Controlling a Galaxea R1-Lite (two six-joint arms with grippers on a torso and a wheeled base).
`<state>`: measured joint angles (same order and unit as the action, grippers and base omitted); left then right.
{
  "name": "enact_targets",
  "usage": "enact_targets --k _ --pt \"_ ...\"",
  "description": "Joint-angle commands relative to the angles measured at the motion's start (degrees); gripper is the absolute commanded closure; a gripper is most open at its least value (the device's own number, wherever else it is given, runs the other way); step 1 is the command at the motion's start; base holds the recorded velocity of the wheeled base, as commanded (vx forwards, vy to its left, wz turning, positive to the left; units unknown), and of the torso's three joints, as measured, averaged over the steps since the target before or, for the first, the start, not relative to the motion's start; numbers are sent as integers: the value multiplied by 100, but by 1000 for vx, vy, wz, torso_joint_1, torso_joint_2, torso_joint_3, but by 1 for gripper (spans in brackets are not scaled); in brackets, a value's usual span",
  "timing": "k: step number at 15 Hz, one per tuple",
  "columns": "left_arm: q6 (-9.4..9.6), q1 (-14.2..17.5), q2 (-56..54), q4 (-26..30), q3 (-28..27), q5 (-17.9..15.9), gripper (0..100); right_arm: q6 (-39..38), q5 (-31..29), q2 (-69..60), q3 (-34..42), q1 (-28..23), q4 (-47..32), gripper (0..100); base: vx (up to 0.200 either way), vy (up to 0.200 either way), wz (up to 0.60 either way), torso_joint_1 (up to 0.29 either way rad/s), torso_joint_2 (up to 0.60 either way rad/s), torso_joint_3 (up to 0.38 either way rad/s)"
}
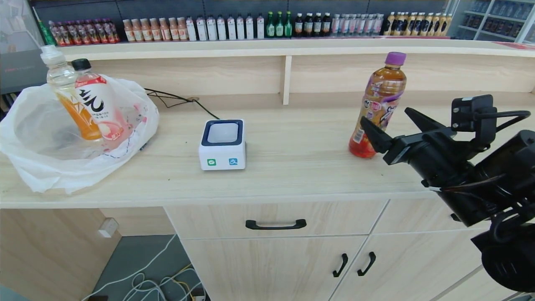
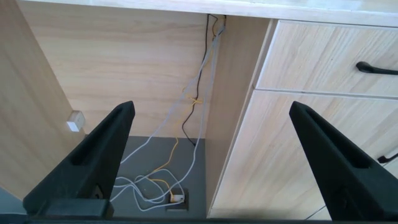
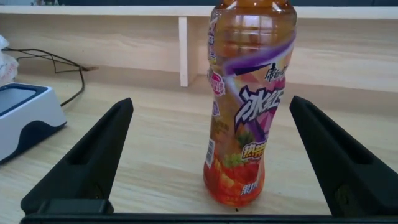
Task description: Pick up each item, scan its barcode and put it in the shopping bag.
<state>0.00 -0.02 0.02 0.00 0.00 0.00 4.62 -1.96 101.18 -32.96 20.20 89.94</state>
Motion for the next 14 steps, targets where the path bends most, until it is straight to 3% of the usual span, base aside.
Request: enact_targets --k 1,14 --pt "0 2 -2 0 0 9 0 -31 -6 358 -272 -25 6 0 0 0 0 0 0 0" --pt "0 2 -2 0 0 0 0 -277 -67 1061 -1239 -227 6 0 0 0 0 0 0 0"
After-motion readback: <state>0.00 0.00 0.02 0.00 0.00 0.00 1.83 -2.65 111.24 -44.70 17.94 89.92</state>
